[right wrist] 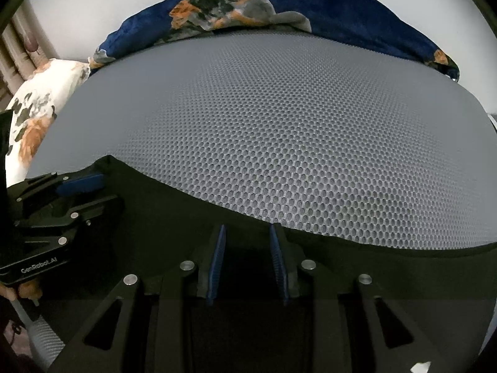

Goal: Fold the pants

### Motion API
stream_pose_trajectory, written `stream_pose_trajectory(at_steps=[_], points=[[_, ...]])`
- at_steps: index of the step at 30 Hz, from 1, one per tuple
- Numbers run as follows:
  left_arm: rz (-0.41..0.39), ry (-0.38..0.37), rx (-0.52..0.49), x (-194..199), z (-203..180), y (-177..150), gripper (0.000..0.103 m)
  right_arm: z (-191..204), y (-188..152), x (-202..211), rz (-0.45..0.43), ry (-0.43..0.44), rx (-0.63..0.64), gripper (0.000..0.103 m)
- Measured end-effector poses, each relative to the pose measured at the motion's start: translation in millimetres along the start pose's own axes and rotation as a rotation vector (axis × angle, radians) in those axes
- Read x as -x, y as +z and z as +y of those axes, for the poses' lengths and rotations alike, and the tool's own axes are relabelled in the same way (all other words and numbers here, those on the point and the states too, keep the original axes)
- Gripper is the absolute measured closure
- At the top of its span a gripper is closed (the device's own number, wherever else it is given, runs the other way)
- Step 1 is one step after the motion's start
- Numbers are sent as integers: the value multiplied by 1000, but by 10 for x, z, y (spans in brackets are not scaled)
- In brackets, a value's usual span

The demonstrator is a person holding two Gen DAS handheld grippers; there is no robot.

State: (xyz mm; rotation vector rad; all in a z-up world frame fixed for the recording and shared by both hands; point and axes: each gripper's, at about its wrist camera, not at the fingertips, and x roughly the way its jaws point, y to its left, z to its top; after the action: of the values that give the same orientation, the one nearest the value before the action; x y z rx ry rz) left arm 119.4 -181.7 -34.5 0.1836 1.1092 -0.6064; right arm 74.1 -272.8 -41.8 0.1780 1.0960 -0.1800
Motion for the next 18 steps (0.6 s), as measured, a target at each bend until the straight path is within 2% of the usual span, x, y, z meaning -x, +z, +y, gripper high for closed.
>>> stream_pose_trajectory(at_steps=[6, 10, 14, 18], points=[[13, -3, 39, 59, -63, -28, 48, -138, 1, 152, -33, 39, -22, 75], [8, -6, 46, 101, -125, -83, 48, -299, -25, 292, -57, 29, -28, 75], [4, 0, 40, 136, -184, -155, 48, -717, -109, 463, -64, 86, -100, 75], [2, -13, 21, 184, -262, -246, 48, -1426, -302, 723, -64, 145, -212, 74]])
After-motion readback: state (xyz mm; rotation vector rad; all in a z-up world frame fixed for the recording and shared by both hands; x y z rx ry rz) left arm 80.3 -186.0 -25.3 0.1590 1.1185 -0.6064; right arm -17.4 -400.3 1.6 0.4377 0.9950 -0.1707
